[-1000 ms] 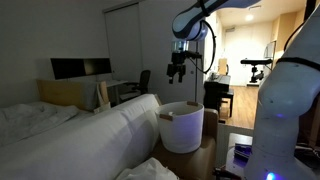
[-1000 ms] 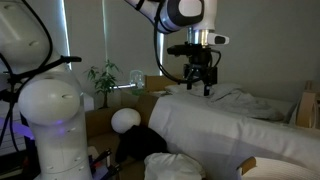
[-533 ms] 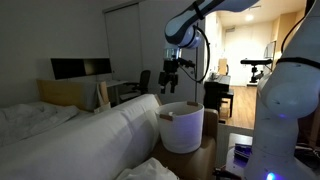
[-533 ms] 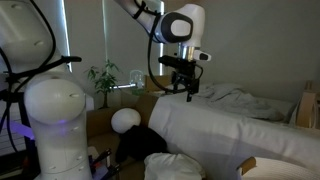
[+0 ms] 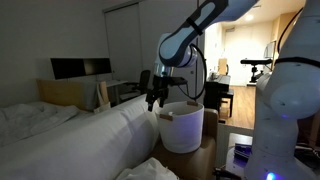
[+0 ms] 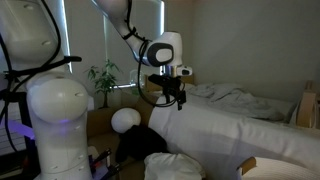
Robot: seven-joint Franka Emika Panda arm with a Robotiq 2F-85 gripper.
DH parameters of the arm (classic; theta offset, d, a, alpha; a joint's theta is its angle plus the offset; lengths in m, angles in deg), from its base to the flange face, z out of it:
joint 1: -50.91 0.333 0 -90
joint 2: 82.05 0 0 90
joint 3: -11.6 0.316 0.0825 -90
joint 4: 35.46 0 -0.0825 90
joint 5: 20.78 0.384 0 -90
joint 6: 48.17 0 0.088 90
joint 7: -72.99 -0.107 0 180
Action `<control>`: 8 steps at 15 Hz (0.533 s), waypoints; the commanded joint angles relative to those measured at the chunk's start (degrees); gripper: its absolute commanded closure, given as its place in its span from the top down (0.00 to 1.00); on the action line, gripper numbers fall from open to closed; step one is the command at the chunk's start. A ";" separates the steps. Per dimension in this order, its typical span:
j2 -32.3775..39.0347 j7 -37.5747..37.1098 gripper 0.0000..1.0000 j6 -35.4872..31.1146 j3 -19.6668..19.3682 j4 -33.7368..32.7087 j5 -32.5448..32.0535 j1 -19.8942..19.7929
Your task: Pick up the cloth from the couch and put it in the laundry basket.
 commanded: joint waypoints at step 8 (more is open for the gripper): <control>18.01 -3.99 1.00 -12.72 2.70 1.94 6.27 2.45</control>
